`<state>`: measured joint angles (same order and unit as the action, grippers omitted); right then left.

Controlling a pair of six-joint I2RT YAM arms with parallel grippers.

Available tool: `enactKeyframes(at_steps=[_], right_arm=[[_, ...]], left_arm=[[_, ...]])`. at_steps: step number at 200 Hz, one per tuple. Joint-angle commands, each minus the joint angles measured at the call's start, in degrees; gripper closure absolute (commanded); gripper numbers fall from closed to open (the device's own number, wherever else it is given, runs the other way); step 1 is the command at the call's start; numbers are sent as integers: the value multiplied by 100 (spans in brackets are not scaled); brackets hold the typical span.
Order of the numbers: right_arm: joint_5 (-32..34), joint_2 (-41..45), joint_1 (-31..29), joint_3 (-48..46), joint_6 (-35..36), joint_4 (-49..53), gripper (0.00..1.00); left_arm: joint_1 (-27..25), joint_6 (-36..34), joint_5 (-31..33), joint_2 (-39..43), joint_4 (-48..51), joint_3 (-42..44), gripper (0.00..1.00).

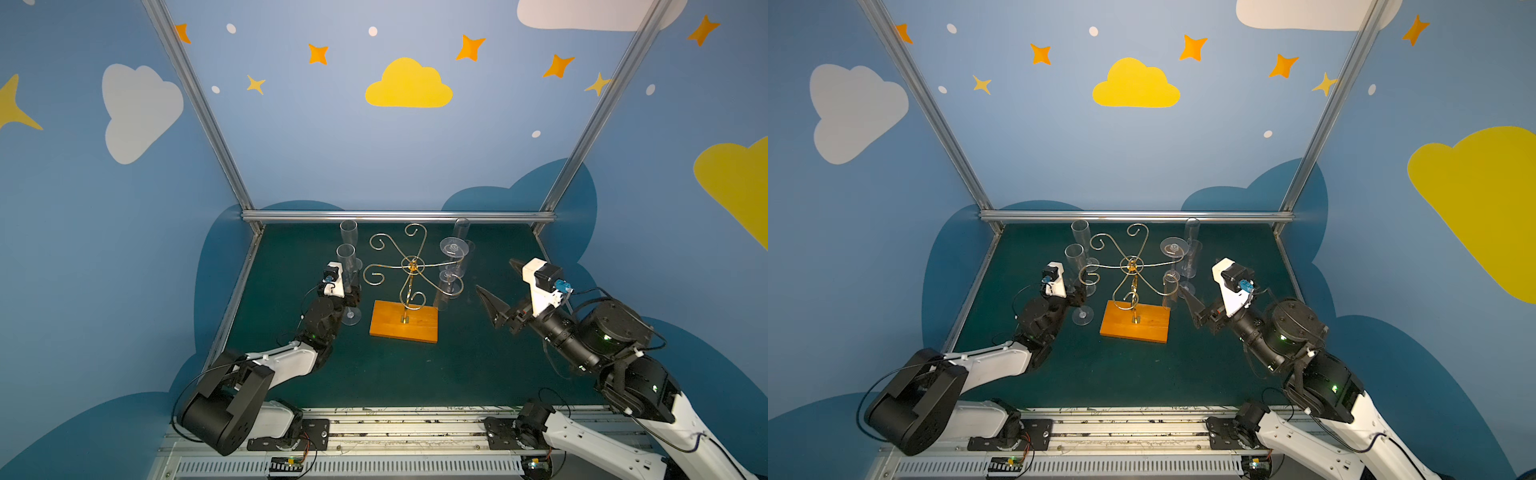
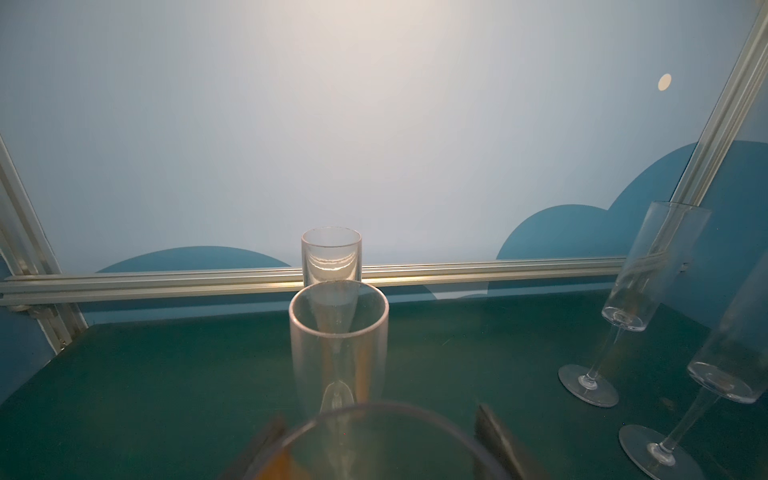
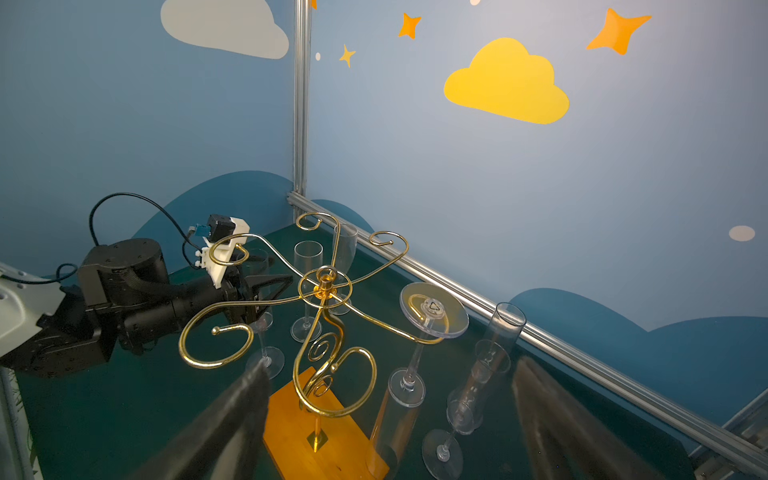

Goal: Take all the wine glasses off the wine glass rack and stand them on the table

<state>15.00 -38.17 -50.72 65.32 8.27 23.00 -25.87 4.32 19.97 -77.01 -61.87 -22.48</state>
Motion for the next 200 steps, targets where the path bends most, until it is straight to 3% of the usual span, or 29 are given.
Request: enactKeyframes(at_steps=[1,55,84,104,124,140,158,200], right_arm=[[189,75,9,-28,-138,22,10],[827,192,9,-53,-596,-17,8],[1317,128,9,-127,-796,-181,8],[1448,-169,26,173,-1208,174,8],[1251,-571,107,601,-1350,316,8],[939,-889,310,844,-1371,284,8],[154,-1355,908,1361,-1750,737,8],[-1621,-2227,2187,2068,-2904,1064,11]], left_arm=[[3,-32,-29,296,301,12,27],[11,-47,-6,1277,1159,50,22],[38,-236,106,2107,2337,-236,19],[47,82,125,2853,3449,-444,17],[46,375,-63,3582,4221,-477,16],[41,573,177,4120,4666,-450,15],[46,786,339,4655,5266,-492,14],[47,1260,-318,5315,6509,-946,12]])
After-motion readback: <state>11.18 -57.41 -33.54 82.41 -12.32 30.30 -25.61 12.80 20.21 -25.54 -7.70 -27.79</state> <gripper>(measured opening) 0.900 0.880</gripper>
